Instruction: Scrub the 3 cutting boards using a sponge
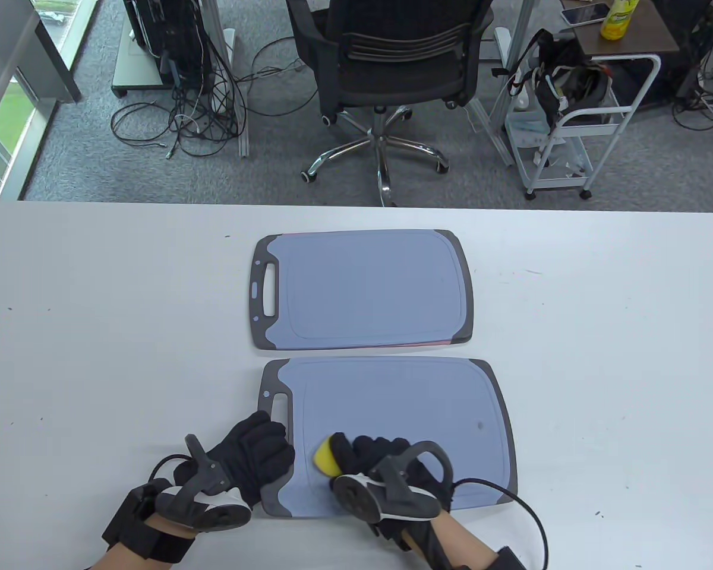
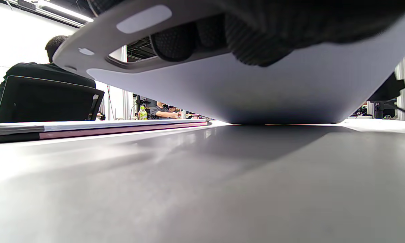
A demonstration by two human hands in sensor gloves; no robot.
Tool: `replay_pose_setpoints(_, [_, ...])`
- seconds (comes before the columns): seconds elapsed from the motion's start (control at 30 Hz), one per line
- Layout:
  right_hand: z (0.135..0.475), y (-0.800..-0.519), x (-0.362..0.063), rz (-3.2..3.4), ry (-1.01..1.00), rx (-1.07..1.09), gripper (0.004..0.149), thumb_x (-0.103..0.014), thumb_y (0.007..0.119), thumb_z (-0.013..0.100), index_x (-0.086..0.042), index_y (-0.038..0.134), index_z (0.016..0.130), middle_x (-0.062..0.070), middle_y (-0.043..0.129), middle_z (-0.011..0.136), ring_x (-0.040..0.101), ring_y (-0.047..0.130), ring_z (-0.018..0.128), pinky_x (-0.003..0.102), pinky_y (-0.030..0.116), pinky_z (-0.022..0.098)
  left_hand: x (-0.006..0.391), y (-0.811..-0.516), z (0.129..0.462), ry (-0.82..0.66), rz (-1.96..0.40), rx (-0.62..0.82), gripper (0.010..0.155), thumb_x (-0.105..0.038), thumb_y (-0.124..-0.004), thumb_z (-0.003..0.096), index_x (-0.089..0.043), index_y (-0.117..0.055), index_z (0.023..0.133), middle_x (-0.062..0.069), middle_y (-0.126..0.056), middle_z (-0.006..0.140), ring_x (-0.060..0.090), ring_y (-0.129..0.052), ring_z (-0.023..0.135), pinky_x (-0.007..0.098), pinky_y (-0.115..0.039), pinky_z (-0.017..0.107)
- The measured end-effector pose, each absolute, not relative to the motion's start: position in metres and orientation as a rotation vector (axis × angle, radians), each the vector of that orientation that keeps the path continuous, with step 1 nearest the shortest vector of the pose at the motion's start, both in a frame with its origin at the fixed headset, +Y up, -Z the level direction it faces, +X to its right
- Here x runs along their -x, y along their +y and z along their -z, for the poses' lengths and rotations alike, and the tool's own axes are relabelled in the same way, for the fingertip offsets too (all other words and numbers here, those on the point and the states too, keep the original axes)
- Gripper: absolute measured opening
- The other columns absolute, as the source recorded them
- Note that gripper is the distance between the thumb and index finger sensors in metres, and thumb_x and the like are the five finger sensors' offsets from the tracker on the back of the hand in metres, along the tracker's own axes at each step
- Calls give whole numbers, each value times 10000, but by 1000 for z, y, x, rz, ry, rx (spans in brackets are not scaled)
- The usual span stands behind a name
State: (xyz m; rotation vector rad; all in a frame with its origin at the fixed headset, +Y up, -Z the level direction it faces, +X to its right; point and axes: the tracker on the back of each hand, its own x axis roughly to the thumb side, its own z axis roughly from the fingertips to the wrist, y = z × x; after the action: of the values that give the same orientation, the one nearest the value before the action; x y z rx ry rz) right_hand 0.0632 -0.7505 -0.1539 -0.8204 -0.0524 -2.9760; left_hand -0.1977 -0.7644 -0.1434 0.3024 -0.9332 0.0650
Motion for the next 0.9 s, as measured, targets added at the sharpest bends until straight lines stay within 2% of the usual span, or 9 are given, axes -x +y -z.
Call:
replay_pose_setpoints(0.17, [162, -776, -197, 3207, -72, 160, 688, -534, 702, 451, -129, 630, 1002, 117, 788, 748, 213, 893, 494, 464, 777, 462, 198, -765, 144, -928, -65, -296, 431, -377, -854, 553, -279, -628, 906, -45, -749, 904, 247, -775, 940, 552, -603, 753])
replay_pose_setpoints(0.27, [165, -778, -224, 3183, -140, 9, 689, -534, 693, 461, -115, 619, 1002, 116, 786, 752, 217, 895, 500, 462, 775, 464, 197, -765, 143, -929, -63, -300, 429, -378, -851, 554, -278, -627, 907, -44, -749, 903, 248, -775, 939, 553, -604, 753])
replay_pose_setpoints(0.33, [164, -776, -208, 3181, -84, 78, 695, -517, 706, 462, -58, 641, 980, 147, 806, 727, 227, 905, 480, 469, 782, 450, 198, -765, 143, -930, -63, -301, 432, -378, -850, 554, -276, -626, 909, -42, -748, 905, 250, -774, 940, 553, -604, 753])
replay_pose_setpoints(0.53, [143, -749, -38, 3022, 32, 952, 695, -546, 680, 465, -104, 622, 999, 113, 786, 747, 197, 891, 503, 451, 779, 477, 197, -764, 143, -931, -62, -300, 430, -375, -855, 554, -274, -633, 908, -41, -755, 901, 251, -780, 937, 555, -609, 751])
replay_pose_setpoints(0.63, [130, -741, 24, 2937, 91, 1162, 701, -542, 680, 466, -79, 629, 990, 111, 782, 737, 198, 882, 500, 456, 772, 485, 197, -764, 143, -929, -51, -303, 428, -376, -865, 547, -272, -641, 897, -40, -766, 896, 250, -793, 930, 554, -622, 747])
replay_pose_setpoints(0.67, [127, -739, 28, 2922, 114, 1102, 703, -535, 682, 457, -47, 652, 962, 110, 803, 711, 199, 898, 482, 457, 785, 471, 198, -764, 144, -916, -55, -302, 427, -374, -868, 544, -262, -647, 893, -25, -769, 894, 249, -796, 930, 554, -624, 747])
replay_pose_setpoints(0.77, [135, -740, 10, 2905, 64, 1105, 701, -573, 641, 466, -133, 596, 1009, 73, 776, 758, 167, 890, 515, 429, 786, 486, 199, -764, 143, -919, -60, -299, 427, -374, -865, 550, -276, -637, 898, -45, -763, 898, 245, -787, 937, 552, -614, 750])
replay_pose_setpoints(0.83, [139, -745, -21, 3013, 59, 999, 693, -549, 685, 446, -127, 636, 993, 98, 800, 739, 195, 903, 490, 452, 787, 464, 198, -764, 142, -932, -49, -308, 431, -382, -860, 550, -276, -637, 902, -44, -763, 896, 245, -793, 930, 552, -622, 748])
replay_pose_setpoints(0.9, [147, -753, -76, 2995, 7, 774, 692, -554, 663, 453, -137, 613, 1002, 91, 792, 751, 190, 902, 504, 444, 789, 469, 198, -764, 143, -929, -52, -302, 430, -381, -861, 550, -276, -637, 902, -44, -763, 896, 246, -791, 931, 553, -621, 748])
